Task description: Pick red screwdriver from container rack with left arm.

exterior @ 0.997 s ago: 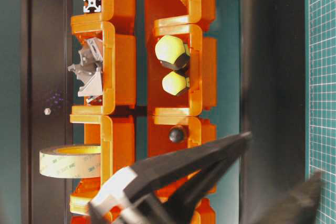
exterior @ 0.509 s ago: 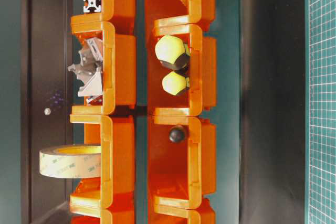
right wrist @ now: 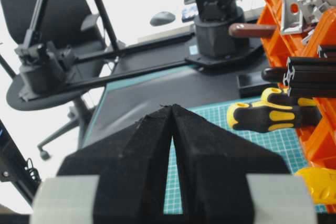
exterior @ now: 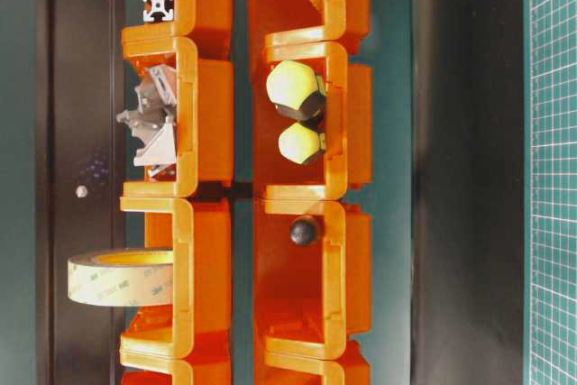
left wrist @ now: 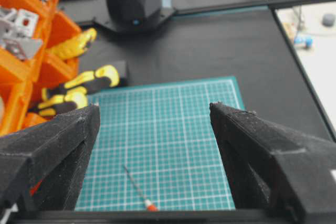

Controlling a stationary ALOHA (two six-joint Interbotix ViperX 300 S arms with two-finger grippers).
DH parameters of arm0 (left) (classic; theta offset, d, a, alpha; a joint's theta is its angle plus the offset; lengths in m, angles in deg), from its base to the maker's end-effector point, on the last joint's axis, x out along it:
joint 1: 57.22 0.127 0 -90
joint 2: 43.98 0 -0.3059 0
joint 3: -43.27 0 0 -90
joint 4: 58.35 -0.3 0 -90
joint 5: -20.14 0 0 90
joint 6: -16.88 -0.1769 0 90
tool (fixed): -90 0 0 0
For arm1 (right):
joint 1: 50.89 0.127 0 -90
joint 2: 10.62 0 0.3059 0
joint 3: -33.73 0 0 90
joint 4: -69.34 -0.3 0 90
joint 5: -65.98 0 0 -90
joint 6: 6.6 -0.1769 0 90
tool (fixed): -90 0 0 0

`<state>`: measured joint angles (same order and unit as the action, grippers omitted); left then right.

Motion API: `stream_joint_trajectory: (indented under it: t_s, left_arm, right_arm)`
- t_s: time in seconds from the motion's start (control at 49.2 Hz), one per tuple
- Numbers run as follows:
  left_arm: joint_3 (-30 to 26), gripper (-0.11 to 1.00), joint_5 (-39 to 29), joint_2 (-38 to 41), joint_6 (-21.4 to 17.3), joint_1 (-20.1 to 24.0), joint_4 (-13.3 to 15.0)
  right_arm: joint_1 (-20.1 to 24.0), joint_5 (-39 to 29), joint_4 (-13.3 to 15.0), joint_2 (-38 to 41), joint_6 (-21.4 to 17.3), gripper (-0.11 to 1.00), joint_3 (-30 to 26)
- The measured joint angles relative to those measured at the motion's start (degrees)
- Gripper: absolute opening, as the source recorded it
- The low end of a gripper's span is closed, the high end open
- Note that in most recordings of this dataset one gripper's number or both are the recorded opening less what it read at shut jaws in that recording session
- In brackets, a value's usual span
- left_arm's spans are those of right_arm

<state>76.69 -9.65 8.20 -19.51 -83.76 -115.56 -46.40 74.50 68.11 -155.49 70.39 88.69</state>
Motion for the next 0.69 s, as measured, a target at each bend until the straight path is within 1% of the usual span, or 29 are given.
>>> stream_joint_trajectory:
  t_s: [0.325, 0.692]
  left_arm:
    - [1.93, 0.81, 0.26, -6.24, 0.0, 2.02, 0.0]
    - [2.72, 0.81, 0.35, -7.12, 0.0, 2.29, 0.0]
  right_arm:
    - [0.0, 0.0, 0.0, 0.0, 0.0, 0.0, 0.0]
    - [0.09, 0.0, 0.0, 0.0, 0.0, 0.0, 0.0]
